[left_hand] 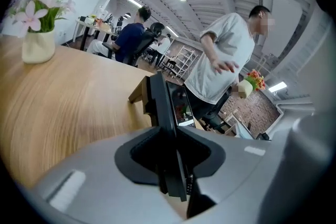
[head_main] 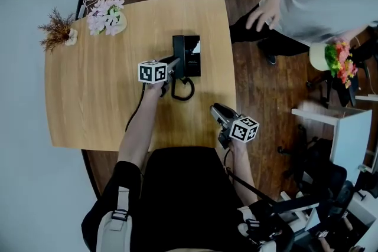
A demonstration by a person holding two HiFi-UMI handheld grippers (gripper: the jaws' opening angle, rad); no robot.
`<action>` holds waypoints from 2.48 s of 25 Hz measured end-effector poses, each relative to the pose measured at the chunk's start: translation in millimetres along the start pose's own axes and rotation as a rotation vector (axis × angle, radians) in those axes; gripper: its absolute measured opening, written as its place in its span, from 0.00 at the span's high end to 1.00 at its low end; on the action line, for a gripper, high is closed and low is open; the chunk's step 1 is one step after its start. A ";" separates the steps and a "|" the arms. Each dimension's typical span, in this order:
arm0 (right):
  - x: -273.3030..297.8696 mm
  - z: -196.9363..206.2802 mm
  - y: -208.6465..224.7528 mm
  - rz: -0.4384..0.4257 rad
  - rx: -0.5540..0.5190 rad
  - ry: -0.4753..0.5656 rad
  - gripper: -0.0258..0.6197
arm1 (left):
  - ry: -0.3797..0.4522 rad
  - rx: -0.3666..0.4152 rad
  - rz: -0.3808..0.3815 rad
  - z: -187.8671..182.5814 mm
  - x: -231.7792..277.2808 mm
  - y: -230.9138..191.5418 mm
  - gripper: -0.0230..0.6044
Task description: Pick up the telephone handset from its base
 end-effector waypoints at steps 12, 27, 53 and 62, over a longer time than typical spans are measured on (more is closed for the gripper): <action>-9.1 -1.2 -1.8 0.010 -0.002 0.019 0.80 | 0.105 -0.191 0.189 7.0 0.1 -13.5 0.83; 16.4 -10.4 -15.8 -0.040 -0.054 0.038 0.80 | 0.526 -0.410 0.633 28.0 -87.2 39.3 0.84; -27.9 -29.8 -53.2 -0.060 -0.225 0.207 0.85 | 0.756 -0.137 0.711 73.0 -233.1 132.2 0.84; -57.3 2.4 -126.6 -0.016 -0.264 0.319 0.96 | 0.715 -0.071 0.827 69.2 -264.1 148.6 0.84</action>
Point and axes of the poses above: the fingertips, and each gripper's own axes: x forward along the fingers, y to its right, z out of its underside, the point moved 10 cm from there along -x, backward along the fingers, and after that the axes turned 4 degrees about z, right-handed, at the moved point
